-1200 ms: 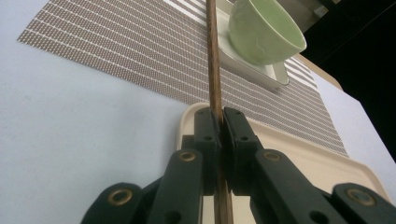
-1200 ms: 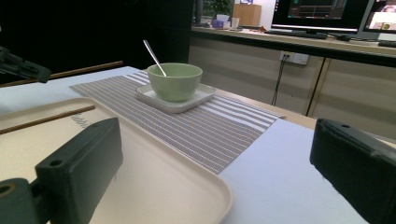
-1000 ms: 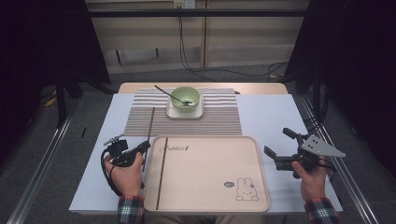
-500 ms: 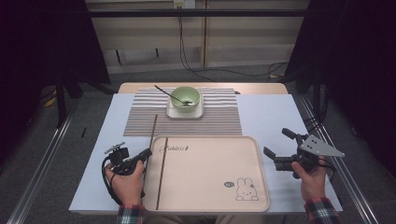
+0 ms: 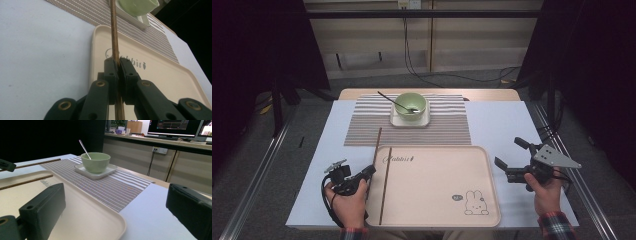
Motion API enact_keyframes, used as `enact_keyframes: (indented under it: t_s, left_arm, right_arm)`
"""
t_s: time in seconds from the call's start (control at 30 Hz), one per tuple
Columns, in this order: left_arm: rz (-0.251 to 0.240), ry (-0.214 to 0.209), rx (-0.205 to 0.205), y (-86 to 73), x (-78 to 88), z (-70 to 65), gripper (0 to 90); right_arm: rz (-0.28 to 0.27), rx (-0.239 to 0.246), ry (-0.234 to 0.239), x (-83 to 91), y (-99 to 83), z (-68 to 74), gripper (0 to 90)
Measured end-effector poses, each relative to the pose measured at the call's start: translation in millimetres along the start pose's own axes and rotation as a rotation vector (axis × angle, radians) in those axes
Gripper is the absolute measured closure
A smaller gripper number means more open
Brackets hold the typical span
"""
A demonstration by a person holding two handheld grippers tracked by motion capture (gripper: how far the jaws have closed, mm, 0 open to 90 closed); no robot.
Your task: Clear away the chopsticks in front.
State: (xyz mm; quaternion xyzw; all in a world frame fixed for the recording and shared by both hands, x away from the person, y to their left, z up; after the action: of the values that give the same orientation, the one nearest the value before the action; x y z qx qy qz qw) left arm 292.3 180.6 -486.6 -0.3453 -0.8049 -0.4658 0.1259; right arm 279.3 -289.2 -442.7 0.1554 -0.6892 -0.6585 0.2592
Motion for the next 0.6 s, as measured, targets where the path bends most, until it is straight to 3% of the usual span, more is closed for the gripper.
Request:
enact_keyframes:
  t_s: [0.17, 0.3, 0.33, 0.6]
  left_arm:
    - [0.002, 0.008, 0.012, -6.0, 2.2, 3.0, 84.9]
    - [-0.001, 0.002, 0.002, -10.0, 6.5, 1.6, 84.9]
    - [0.0, 0.01, -0.016, -10.2, 7.3, 2.6, 84.9]
    - [0.0, 0.001, -0.002, -12.7, 8.1, 2.2, 84.9]
  right_arm:
    - [0.006, 0.002, 0.005, -0.5, -0.5, 0.2, 1.8]
    - [0.003, 0.002, 0.001, -0.4, -0.2, -0.2, 1.8]
    - [0.005, 0.002, 0.002, -0.5, -0.4, -0.3, 1.8]
    - [0.006, 0.004, 0.001, -0.1, -0.3, -0.4, 1.8]
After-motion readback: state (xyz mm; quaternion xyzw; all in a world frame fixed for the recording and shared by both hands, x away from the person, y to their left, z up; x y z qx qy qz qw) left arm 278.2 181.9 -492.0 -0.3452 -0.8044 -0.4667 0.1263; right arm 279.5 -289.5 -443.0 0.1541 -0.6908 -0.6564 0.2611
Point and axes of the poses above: each handheld gripper's, and its own axes: x roughly backward along the jaws, y roughly out of its top, z roughly to its left, the point moved 4 cm from there along -x, roughly forward along the jaws, and after that the axes turned 2 degrees about -x, right-handed, at the moved point
